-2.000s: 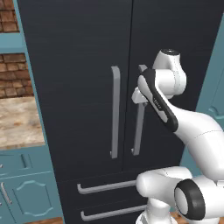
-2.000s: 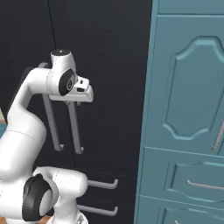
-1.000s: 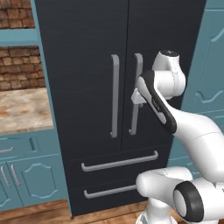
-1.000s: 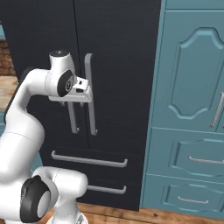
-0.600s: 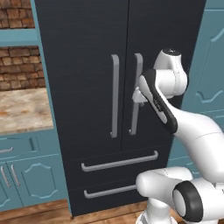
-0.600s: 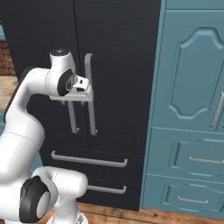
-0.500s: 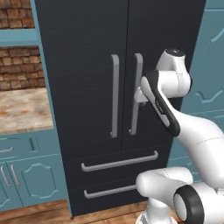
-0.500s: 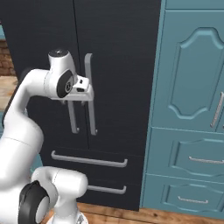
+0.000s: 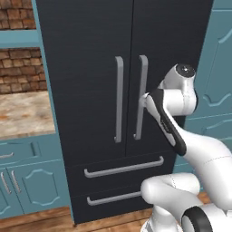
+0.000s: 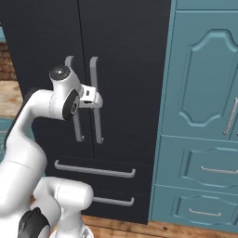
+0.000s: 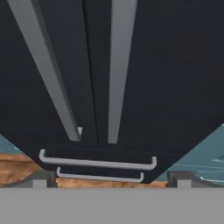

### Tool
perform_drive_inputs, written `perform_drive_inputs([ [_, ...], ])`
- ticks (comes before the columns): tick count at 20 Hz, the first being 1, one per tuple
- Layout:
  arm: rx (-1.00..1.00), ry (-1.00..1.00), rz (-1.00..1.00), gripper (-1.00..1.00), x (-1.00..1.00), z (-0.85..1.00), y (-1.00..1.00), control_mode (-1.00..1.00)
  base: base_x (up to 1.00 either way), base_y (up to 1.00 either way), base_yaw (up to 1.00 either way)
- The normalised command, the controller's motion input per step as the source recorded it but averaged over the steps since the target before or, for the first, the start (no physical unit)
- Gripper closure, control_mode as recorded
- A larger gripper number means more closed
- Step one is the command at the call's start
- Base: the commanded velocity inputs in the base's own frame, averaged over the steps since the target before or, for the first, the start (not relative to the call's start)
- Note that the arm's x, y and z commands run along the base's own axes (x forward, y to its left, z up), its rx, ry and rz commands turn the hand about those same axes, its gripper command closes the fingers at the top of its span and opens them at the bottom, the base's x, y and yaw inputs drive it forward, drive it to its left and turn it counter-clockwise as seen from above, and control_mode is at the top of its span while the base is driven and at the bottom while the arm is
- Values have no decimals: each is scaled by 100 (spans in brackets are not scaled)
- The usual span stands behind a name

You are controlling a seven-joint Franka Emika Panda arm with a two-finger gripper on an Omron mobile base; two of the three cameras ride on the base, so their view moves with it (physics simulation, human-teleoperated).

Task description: Gather the avocado and corn from the fridge and place them on a tray on the dining counter. Then gather the chicken drumstick and fish from the fridge and place them on the other tray.

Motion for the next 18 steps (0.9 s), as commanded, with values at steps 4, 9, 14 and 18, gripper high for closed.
perform_drive_inputs([
  [4,0,0,0,-100,51,0,0,-100,0,0,0],
  [9,0,0,0,-100,39,2,0,-100,0,0,0],
  [14,0,0,0,-100,25,0,0,-100,0,0,0],
  [18,0,0,0,-100,22,0,0,-100,0,0,0],
])
